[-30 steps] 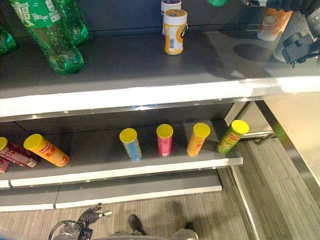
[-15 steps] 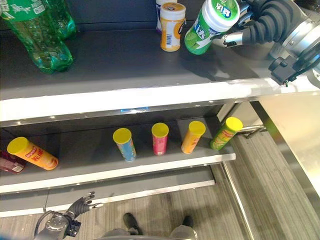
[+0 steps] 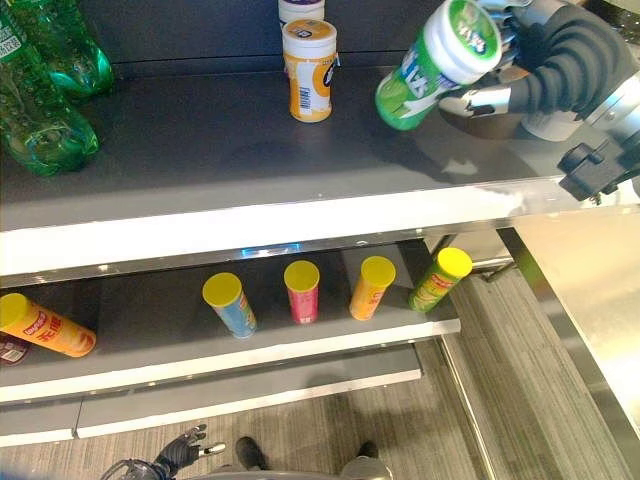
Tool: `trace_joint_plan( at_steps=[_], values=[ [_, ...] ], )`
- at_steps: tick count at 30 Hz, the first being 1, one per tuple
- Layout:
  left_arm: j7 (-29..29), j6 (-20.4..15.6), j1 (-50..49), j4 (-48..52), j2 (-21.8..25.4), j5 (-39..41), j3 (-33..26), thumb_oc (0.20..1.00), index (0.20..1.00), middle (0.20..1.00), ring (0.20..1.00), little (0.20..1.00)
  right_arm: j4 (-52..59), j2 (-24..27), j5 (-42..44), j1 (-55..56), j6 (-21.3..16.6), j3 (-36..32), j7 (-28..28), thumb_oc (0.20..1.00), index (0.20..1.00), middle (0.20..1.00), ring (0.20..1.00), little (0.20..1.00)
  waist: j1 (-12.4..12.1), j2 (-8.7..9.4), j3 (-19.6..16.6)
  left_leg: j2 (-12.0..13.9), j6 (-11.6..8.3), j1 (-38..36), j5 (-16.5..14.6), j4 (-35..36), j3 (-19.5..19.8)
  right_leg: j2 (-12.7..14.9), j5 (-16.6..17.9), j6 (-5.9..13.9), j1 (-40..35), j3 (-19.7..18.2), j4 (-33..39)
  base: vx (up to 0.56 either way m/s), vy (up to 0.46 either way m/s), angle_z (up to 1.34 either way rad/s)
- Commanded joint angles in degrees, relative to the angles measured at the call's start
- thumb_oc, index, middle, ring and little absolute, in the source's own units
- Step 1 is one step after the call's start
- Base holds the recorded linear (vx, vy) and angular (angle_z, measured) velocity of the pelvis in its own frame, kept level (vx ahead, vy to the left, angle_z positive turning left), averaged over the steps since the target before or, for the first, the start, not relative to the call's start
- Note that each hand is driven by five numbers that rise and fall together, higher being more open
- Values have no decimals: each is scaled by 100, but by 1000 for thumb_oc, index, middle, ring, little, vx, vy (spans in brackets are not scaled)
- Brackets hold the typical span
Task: Put the goods on the table back onto the shelves and tidy them up.
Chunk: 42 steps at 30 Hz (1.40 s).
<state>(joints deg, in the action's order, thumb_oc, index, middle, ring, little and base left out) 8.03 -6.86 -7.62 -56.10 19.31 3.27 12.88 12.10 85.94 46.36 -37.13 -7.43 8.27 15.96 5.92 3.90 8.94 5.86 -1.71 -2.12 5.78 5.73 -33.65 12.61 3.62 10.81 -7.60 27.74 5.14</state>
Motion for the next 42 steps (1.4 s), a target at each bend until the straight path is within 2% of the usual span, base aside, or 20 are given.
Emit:
trace_joint_plan(
  at_steps=[1,11,16,32,42],
  values=[
    [-56,-104,204,-33,141,-254,56,1000,1000,1000,1000,1000,-73,-160,493,-12,-425,-439,-81,200,200,200,200,200,-211,133,-88,415,-849,-604,-580,-105,76,206,-42,214,286,-110,-119,0,0,0],
    [-59,-93,214,17,126,-298,-74,1000,1000,1000,1000,1000,239,-335,297,1034,-326,-1280,4,200,200,200,200,200,-218,109,-80,409,-856,-609,-585,-95,88,218,-29,210,251,-120,-76,0,0,0],
    [-34,-89,235,21,121,-294,-64,1000,1000,1000,1000,1000,221,-219,209,1238,-176,-1148,129,200,200,200,200,200,-248,121,-75,393,-854,-597,-578,-86,136,229,-21,203,248,-134,-79,0,0,0],
    [-14,-93,277,-9,132,-358,-21,1000,1000,1000,1000,1000,191,2,185,1258,-67,-817,286,200,200,200,200,200,-322,211,-65,440,-872,-576,-557,-74,236,211,-16,187,228,-92,-73,1,-1,0],
    [-7,-61,296,-36,131,-301,-55,1000,1000,1000,1000,1000,77,149,-13,1406,39,-859,227,200,200,200,200,200,-328,222,-58,440,-874,-581,-538,-93,206,238,-22,174,203,-9,-135,17,5,4]
  ],
)
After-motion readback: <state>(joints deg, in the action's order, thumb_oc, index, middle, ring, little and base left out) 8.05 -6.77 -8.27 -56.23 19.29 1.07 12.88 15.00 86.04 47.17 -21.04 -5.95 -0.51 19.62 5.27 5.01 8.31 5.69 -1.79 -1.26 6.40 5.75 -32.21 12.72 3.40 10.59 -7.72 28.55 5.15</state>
